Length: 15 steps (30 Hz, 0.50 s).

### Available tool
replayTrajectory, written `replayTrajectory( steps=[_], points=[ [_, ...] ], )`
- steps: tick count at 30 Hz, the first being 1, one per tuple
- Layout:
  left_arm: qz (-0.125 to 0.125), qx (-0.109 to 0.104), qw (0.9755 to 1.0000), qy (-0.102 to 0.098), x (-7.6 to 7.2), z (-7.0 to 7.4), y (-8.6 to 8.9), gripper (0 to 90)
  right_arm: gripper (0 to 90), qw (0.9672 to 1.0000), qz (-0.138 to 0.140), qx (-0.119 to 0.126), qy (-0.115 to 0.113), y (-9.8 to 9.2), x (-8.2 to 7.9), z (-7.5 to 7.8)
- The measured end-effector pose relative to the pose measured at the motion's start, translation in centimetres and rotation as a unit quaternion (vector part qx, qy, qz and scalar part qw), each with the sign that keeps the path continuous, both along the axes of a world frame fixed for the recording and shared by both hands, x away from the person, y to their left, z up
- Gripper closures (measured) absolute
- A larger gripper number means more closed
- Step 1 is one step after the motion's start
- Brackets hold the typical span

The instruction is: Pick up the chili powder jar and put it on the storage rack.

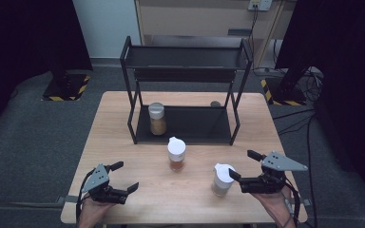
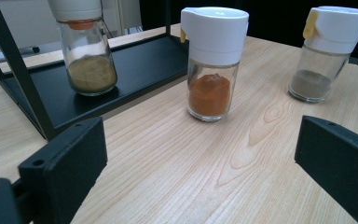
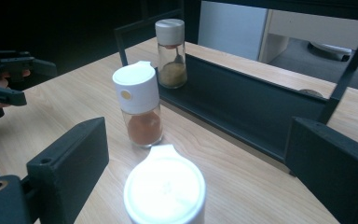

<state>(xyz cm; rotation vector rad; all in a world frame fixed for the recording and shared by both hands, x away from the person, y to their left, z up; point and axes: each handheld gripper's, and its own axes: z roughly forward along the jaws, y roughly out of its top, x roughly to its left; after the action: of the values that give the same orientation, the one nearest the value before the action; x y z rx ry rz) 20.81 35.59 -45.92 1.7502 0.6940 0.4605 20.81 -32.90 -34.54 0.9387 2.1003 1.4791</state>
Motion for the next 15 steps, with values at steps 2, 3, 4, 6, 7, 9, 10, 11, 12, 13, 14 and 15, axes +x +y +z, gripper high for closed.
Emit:
replayTrajectory(
  steps=[2,3,4,6,7,9,10,11,12,13,14,15],
  points=[
    [-0.001,0.003,1.0000,0.000,0.0,0.1,-0.1,1.4,6.8,1.0000,0.003,-0.001,0.004,0.4,0.5,0.1],
    [-0.002,0.005,1.0000,0.000,0.0,0.1,-0.1,1.4,6.8,1.0000,0.003,0.000,0.007,0.6,0.7,0.1],
    [-0.002,0.006,1.0000,-0.001,0.0,0.1,-0.1,1.4,6.8,0.9999,0.007,0.003,0.008,0.8,1.0,0.1],
    [-0.002,0.004,1.0000,0.000,0.0,0.1,-0.1,1.4,6.8,0.9999,0.010,0.002,0.010,1.3,1.4,0.3],
    [-0.002,0.004,1.0000,0.000,0.0,0.0,-0.1,1.4,6.8,0.9999,0.011,0.002,0.010,1.5,1.5,0.4],
    [-0.001,0.000,1.0000,0.001,0.0,0.0,0.0,1.4,6.8,0.9998,0.015,0.002,0.012,2.2,1.9,0.6],
    [-0.001,-0.001,1.0000,0.001,0.0,0.0,0.0,1.4,6.8,0.9998,0.018,0.002,0.013,2.5,2.1,0.7],
    [-0.001,-0.001,1.0000,0.000,0.0,-0.1,0.0,1.4,6.8,0.9997,0.020,0.001,0.014,2.8,2.3,0.9],
    [-0.001,-0.002,1.0000,0.000,0.0,-0.1,0.1,1.4,6.8,0.9996,0.021,-0.002,0.016,3.1,2.5,1.0],
    [-0.001,-0.002,1.0000,0.000,0.1,-0.1,0.1,1.4,6.8,0.9996,0.021,-0.005,0.019,3.5,2.7,1.2],
    [-0.002,-0.002,1.0000,0.000,0.1,-0.1,0.1,1.4,6.8,0.9994,0.023,-0.005,0.024,3.9,3.0,1.3],
    [-0.002,-0.002,1.0000,0.000,0.1,-0.1,0.1,1.4,6.8,0.9993,0.024,-0.006,0.028,4.3,3.3,1.5]
  ],
)
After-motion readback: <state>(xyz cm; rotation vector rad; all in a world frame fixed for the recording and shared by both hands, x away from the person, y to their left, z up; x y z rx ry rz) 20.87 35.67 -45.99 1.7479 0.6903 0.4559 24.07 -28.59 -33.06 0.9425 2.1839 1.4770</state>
